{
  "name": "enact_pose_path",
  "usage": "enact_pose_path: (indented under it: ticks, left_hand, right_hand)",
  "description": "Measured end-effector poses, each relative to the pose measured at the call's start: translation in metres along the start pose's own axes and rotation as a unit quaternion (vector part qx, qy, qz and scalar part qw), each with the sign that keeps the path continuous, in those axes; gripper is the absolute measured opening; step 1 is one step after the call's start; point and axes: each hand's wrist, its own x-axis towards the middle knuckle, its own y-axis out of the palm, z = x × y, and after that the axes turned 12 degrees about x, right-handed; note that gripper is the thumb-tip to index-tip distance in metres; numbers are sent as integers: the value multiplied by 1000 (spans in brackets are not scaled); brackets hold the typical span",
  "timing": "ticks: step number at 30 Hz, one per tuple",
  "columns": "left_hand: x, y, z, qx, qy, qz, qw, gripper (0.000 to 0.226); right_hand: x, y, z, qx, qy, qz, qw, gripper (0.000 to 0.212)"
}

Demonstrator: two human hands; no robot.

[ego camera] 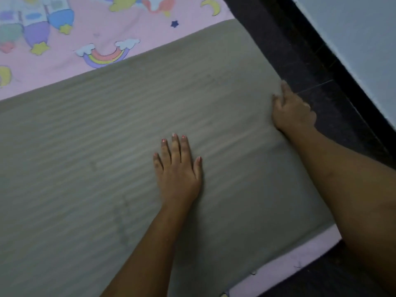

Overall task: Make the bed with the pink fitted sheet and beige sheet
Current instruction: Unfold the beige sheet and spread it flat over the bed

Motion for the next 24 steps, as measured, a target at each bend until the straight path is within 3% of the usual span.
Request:
enact_pose_path:
  ticks: [2,3,6,8,9,11,14,17,24]
  left_hand:
    - [-5,-3,-19,-4,31,17,999,70]
    - [-6,-5,-27,-15,57,27,998,71]
    - [1,-14,-37,-156,123,49,979,62]
    - [5,-20,-23,-282,85,-3,956,53]
    - [5,-19,-9,-280,45,-45,958,51]
    - [1,-12,32,-169,-32,-77,982,52]
    - [-20,-3,92,-35,-72,-19,997,57]
    - [-53,1,136,-23,-99,5,995,56]
    - [-145,1,240,-19,-252,40,967,52]
  right_hand:
    - [2,-15,-16,7,87,8,996,60]
    - [1,-20,-19,-4,83,-20,996,60]
    - [-19,-9,11,-11,-61,-86,994,54]
    - [-46,14,50,11,-156,-72,985,53]
    - [-62,27,70,20,-192,-56,980,53]
    - [-99,58,99,15,-253,-5,967,55]
    - [-153,99,119,-3,-310,52,949,59]
    - [-205,122,137,-1,-347,67,936,62]
    - [-324,161,189,-13,-448,121,886,62]
